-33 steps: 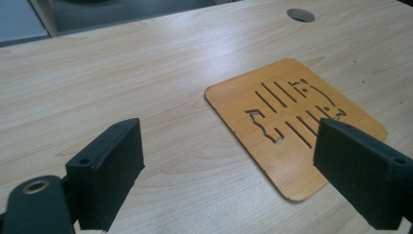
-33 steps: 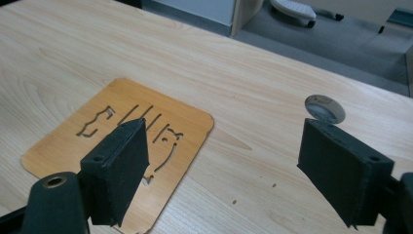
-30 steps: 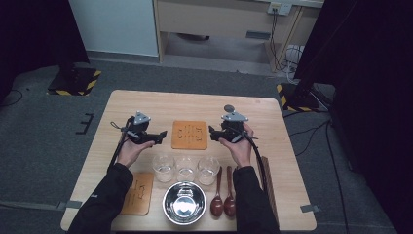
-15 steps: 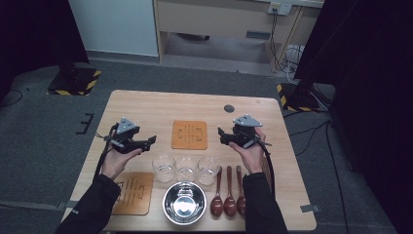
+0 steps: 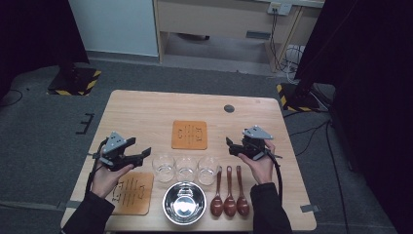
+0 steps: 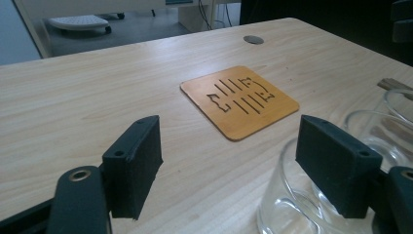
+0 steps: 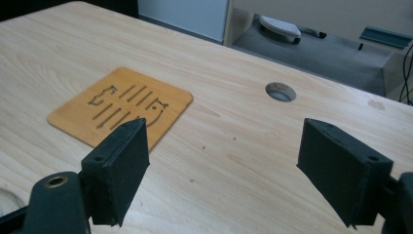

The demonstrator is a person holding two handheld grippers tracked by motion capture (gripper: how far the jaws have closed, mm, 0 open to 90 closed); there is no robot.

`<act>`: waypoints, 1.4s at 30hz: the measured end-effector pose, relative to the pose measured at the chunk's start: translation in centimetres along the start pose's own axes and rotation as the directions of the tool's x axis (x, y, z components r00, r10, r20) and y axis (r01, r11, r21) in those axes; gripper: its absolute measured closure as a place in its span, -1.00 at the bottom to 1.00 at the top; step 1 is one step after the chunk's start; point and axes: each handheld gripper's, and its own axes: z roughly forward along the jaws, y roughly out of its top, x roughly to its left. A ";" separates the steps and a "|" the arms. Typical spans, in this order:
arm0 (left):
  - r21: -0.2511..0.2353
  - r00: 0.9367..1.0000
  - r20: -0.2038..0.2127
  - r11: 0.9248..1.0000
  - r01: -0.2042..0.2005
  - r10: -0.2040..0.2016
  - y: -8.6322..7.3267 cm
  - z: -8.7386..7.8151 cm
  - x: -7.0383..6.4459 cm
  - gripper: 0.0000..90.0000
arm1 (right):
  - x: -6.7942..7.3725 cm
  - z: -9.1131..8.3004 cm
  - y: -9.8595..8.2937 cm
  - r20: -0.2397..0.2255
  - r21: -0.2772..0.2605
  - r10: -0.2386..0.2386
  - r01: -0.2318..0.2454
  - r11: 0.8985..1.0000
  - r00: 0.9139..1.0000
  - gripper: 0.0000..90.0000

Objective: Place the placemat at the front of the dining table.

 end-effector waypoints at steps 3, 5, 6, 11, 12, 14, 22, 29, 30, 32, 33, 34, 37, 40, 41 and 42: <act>-0.013 1.000 0.023 1.000 0.008 -0.008 -0.7 -0.4 -0.4 -0.44 | -0.2 -0.5 -0.7 0.000 -0.001 0.004 -0.004 1.000 1.000 -0.58; 0.004 0.999 0.037 1.000 0.005 -0.005 -1.0 -0.4 -0.8 -0.39 | -0.3 -0.8 -1.2 0.003 -0.002 0.004 -0.004 1.000 1.000 -0.58; 0.019 0.999 0.039 1.000 0.002 -0.003 -1.2 -0.5 -0.9 -0.38 | -0.4 -1.0 -1.5 0.003 0.002 0.004 -0.004 1.000 1.000 -0.59; 0.094 0.998 0.056 0.995 -0.017 0.012 -1.4 -0.7 -1.8 -0.36 | -0.8 -1.7 -2.6 0.010 0.002 0.009 -0.010 1.000 1.000 -0.59; 0.100 0.998 0.059 0.995 -0.017 0.012 -1.5 -0.8 -2.0 -0.36 | -0.9 -1.9 -2.8 0.011 0.002 0.009 -0.009 1.000 1.000 -0.59; 0.110 0.998 0.069 0.994 -0.024 0.016 -1.5 -1.2 -2.4 -0.36 | -1.2 -2.2 -3.3 0.015 0.004 0.015 -0.015 1.000 1.000 -0.59; 0.102 0.993 0.119 0.994 -0.034 0.022 -1.9 -1.5 -4.1 -0.42 | -2.4 -3.1 -4.6 0.040 0.011 0.039 -0.039 0.999 0.998 -0.59; 0.110 0.984 0.174 0.993 -0.049 0.029 -2.4 -1.8 -5.6 -0.33 | -3.2 -3.7 -5.4 0.059 0.018 0.050 -0.052 0.998 0.997 -0.60; 0.111 0.983 0.181 0.993 -0.048 0.028 -2.5 -1.8 -5.7 -0.32 | -3.3 -3.8 -5.5 0.060 0.019 0.051 -0.053 0.998 0.997 -0.60; 0.114 0.981 0.193 0.992 -0.047 0.024 -2.8 -1.7 -6.0 -0.31 | -3.4 -3.9 -5.6 0.062 0.022 0.056 -0.057 0.998 0.997 -0.60; 0.120 0.980 0.197 0.991 -0.051 0.027 -2.9 -1.7 -6.1 -0.29 | -3.4 -3.9 -5.7 0.063 0.023 0.055 -0.057 0.998 0.996 -0.60; 0.124 0.980 0.197 0.991 -0.052 0.027 -2.9 -1.7 -6.1 -0.29 | -3.4 -3.8 -5.7 0.063 0.024 0.057 -0.059 0.998 0.996 -0.60; 0.136 0.978 0.209 0.989 -0.057 0.028 -3.1 -1.6 -6.5 -0.27 | -3.4 -3.8 -5.7 0.066 0.024 0.054 -0.056 0.998 0.996 -0.60; 0.141 0.975 0.219 0.988 -0.063 0.031 -3.1 -1.6 -6.9 -0.25 | -3.4 -3.8 -5.8 0.067 0.026 0.051 -0.053 0.998 0.996 -0.60; 0.145 0.974 0.223 0.987 -0.065 0.032 -3.1 -1.6 -7.0 -0.24 | -3.4 -3.8 -5.8 0.069 0.026 0.054 -0.056 0.998 0.996 -0.60; 0.149 0.973 0.227 0.987 -0.068 0.033 -3.2 -1.6 -7.2 -0.23 | -3.5 -3.8 -5.8 0.070 0.026 0.055 -0.057 0.998 0.996 -0.60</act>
